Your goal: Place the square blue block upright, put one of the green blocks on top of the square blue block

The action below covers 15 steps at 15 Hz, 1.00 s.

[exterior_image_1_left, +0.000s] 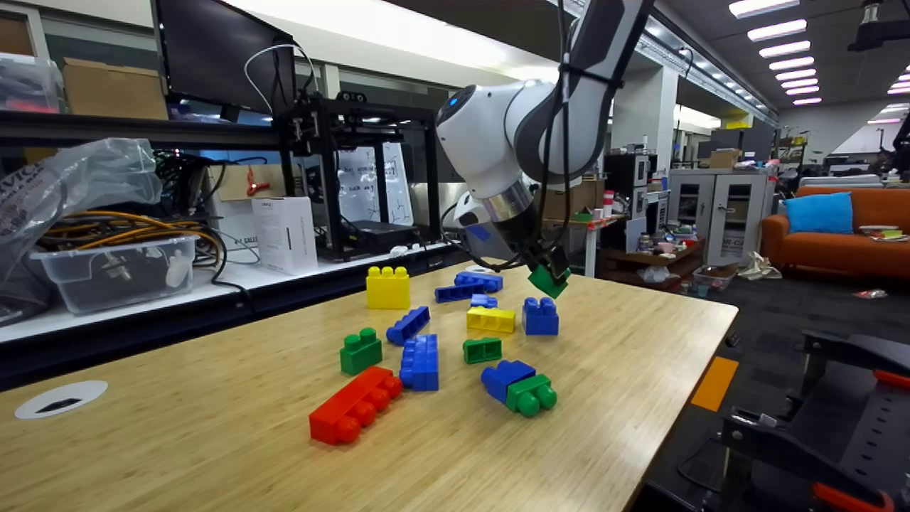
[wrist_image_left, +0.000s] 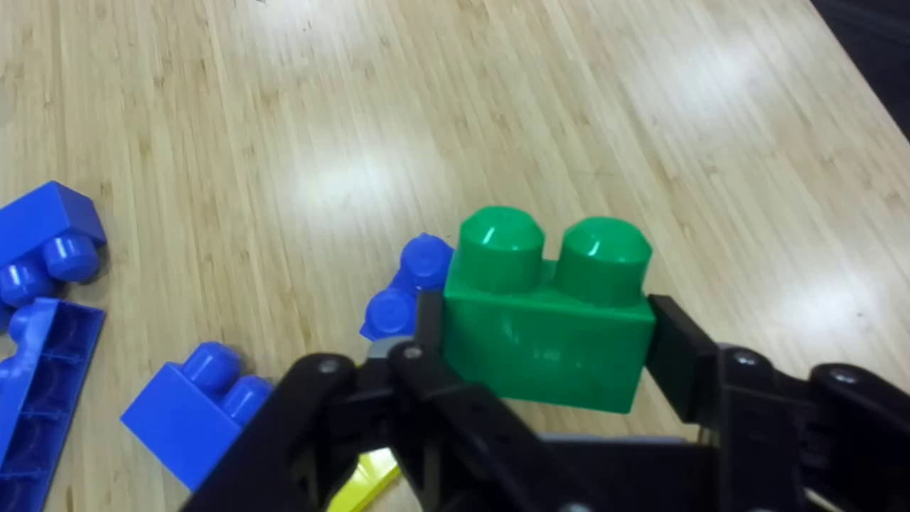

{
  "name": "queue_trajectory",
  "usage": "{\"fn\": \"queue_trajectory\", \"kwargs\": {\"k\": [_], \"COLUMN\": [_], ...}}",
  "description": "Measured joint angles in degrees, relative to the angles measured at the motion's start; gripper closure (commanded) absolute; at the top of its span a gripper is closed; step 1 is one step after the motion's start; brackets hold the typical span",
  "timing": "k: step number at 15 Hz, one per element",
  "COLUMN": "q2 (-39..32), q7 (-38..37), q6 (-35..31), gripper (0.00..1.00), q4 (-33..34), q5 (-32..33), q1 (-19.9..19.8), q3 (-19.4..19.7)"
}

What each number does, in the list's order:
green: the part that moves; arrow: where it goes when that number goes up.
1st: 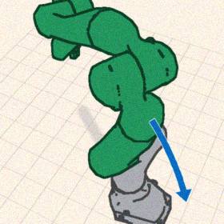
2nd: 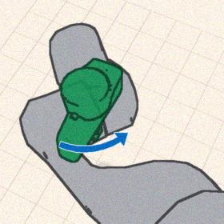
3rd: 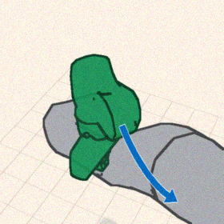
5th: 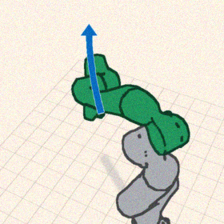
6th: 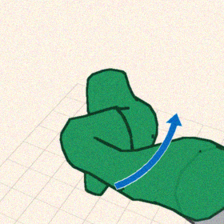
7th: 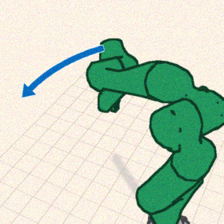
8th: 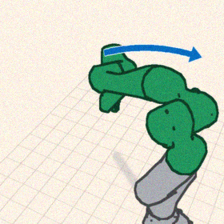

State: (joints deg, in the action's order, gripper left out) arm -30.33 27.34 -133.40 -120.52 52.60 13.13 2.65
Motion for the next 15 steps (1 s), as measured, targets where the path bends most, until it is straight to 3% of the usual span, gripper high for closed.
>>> {"fn": "queue_trajectory", "kwargs": {"k": [6, 12, 15], "q2": [-7.1, -11.8, -14.0], "q7": [1.6, 4.8, 6.9], "q6": [7.4, 25.2, 30.9], "gripper": [0.55, 0.55, 0.55], "q4": [13.5, 25.0, 31.1], "q5": [-1.0, -8.7, -11.4], "q1": [-3.5, -3.5, -3.5], "q3": [-3.9, -6.2, -6.7]}}
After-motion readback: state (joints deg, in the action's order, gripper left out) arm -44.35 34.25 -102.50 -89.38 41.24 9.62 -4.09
